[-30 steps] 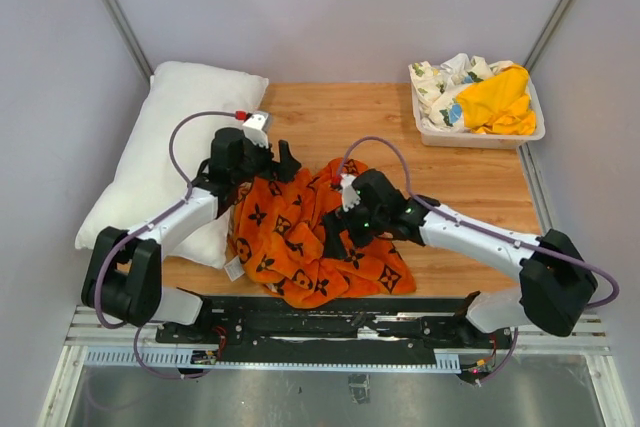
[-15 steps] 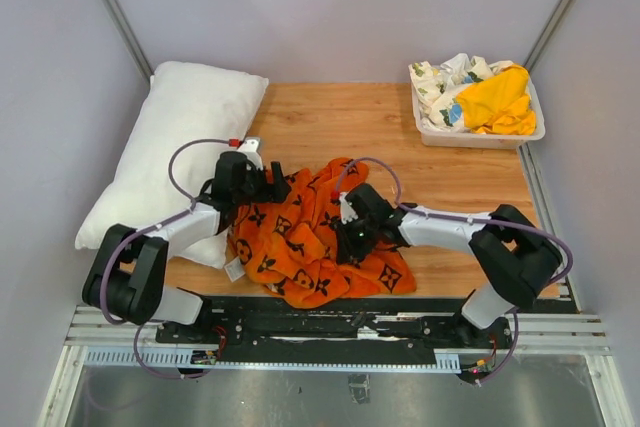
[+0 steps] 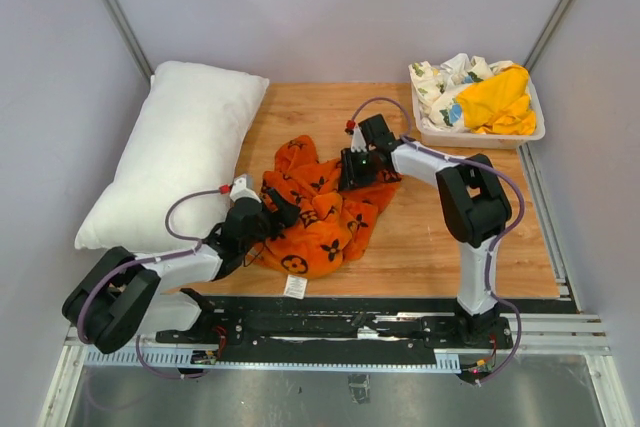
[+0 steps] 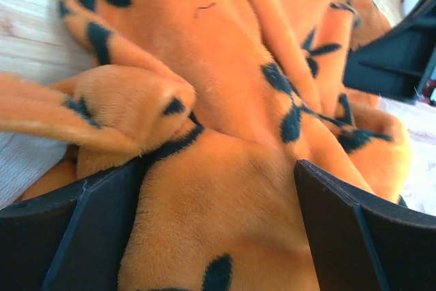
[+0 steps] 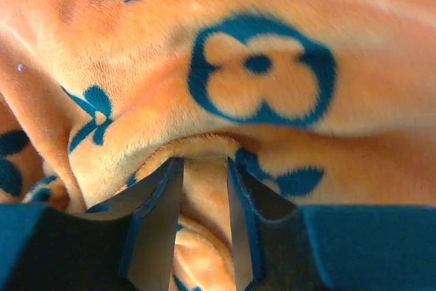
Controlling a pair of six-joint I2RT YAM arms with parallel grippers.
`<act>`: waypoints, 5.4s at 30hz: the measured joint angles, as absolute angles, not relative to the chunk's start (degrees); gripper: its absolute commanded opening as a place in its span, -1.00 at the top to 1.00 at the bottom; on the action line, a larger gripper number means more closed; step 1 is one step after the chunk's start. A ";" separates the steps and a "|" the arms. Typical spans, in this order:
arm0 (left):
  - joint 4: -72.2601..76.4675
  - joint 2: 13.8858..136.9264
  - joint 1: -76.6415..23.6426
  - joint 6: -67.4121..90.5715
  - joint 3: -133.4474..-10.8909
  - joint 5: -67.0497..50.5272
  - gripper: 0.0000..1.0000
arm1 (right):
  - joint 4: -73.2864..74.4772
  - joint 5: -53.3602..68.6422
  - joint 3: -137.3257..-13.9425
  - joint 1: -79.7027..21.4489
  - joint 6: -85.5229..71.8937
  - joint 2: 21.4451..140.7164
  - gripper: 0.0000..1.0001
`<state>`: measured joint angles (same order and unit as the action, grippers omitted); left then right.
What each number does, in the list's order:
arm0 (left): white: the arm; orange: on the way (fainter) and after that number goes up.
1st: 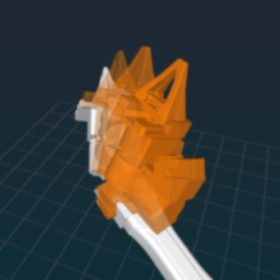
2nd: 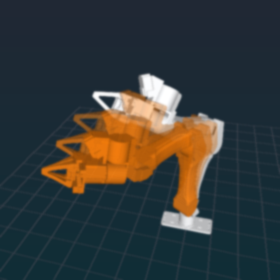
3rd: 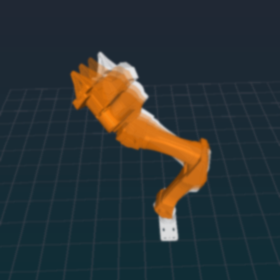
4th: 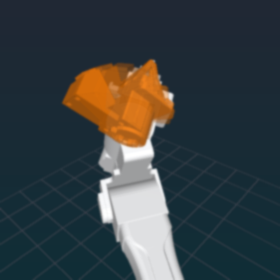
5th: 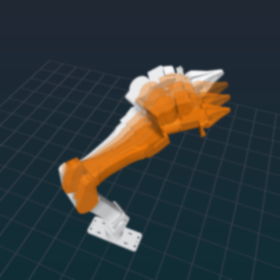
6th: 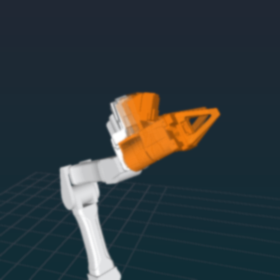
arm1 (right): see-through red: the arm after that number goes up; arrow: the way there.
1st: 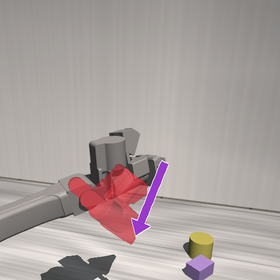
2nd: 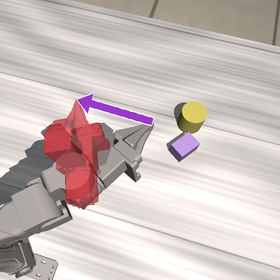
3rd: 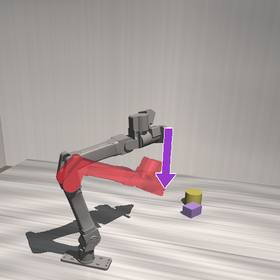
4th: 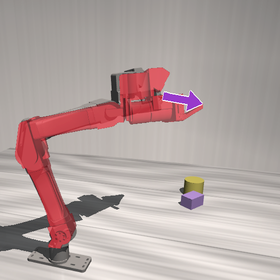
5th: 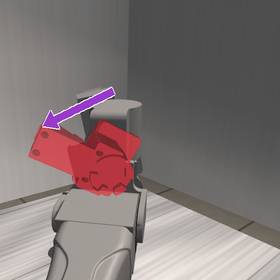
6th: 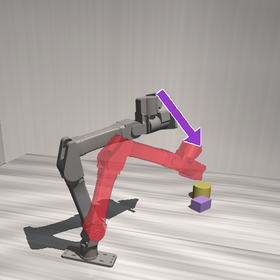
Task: Remove the pillowcase from the pillow
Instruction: Fold the pillowcase at the center of the board.
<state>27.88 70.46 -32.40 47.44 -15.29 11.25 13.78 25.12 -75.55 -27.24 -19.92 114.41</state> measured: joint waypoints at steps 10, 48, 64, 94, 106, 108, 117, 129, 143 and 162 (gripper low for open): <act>17.87 69.87 -34.61 34.44 -32.77 14.68 -0.99 | 15.00 22.85 -70.50 -22.35 -16.60 97.30 -0.34; 1.17 73.65 -29.80 -12.40 -47.13 -48.64 -0.99 | 2.48 28.67 -50.61 -19.07 -21.12 94.56 -0.37; 7.22 73.67 -24.53 -6.09 -45.45 -36.60 -0.96 | -0.89 32.16 -48.49 -19.07 -22.74 94.94 -0.35; 13.45 76.55 -12.58 9.89 -42.89 -13.15 -0.85 | 11.03 29.98 -46.81 -6.87 -24.10 72.27 0.98; 13.52 83.05 -21.19 14.46 -38.37 -6.35 -0.79 | 15.49 25.98 -42.83 12.64 -31.22 66.37 0.98; 15.03 82.50 -21.26 16.38 -34.98 -6.70 -0.79 | 15.57 25.98 -42.76 12.64 -31.24 66.89 0.98; 18.37 82.19 -21.26 23.99 -30.44 -8.23 -0.70 | 15.25 28.01 -42.24 12.45 -31.00 67.85 0.98; 26.87 92.68 -21.26 29.54 -33.45 -11.70 -0.21 | 14.83 30.72 -41.43 12.36 -30.76 66.81 0.98; 30.37 92.27 -21.23 28.93 -33.63 -9.61 0.82 | 13.52 32.60 -40.91 12.36 -30.72 66.59 0.98; 26.44 76.16 -21.26 21.32 -35.62 2.79 0.99 | 15.68 29.21 -41.95 8.95 -29.67 65.08 0.98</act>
<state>26.44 76.16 -21.26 21.32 -35.62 2.79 15.68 29.21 -41.95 8.95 -29.67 65.08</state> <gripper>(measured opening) 0.019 0.031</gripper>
